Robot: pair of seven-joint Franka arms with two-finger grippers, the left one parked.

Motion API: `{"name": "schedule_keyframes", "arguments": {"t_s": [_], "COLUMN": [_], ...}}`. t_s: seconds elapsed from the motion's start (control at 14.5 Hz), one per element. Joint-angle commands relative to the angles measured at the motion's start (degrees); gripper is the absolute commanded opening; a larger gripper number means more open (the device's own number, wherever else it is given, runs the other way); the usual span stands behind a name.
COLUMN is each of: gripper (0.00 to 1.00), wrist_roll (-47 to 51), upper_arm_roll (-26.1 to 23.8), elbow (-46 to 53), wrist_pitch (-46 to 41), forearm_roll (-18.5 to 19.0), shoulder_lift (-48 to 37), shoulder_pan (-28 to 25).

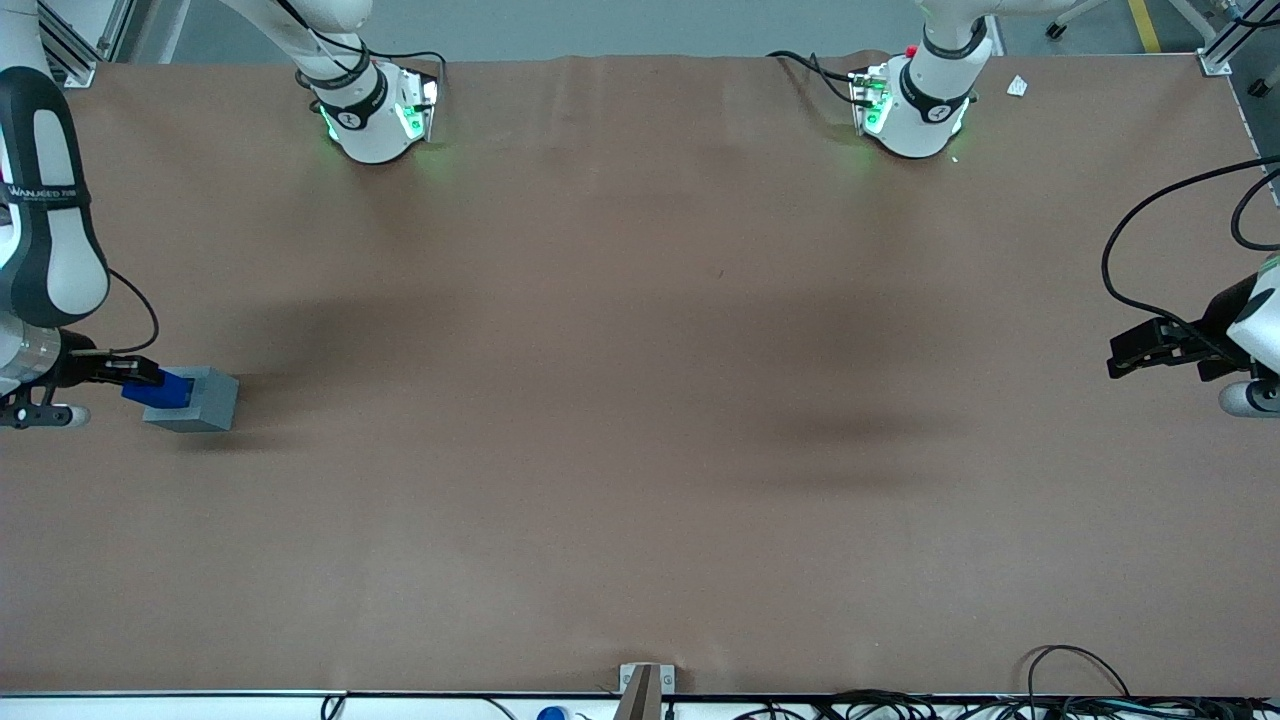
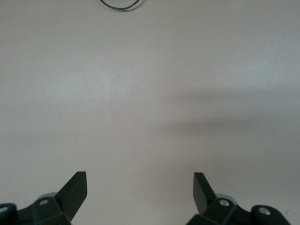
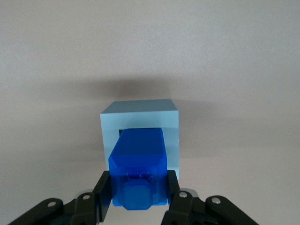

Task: Insert blue part into gray base with right arm
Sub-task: 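Press the blue block down into the gray base's recess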

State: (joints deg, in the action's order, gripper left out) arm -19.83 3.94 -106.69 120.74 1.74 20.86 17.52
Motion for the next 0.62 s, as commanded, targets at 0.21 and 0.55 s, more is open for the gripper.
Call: {"name": "schedule_keyframes", "arguments": {"t_s": [0.21,0.55], "gripper": [0.08,0.08], "wrist_roll": [-0.56,-0.56], "upper_arm_roll": [-0.69,-0.69], "elbow": [0.7,0.78], "wrist_pitch": [-2.35,-2.0], "forearm_roll": [1.07,1.16], "shoulder_lift": [0.14,0.41], "shoulder_pan": [0.32,0.41]}}
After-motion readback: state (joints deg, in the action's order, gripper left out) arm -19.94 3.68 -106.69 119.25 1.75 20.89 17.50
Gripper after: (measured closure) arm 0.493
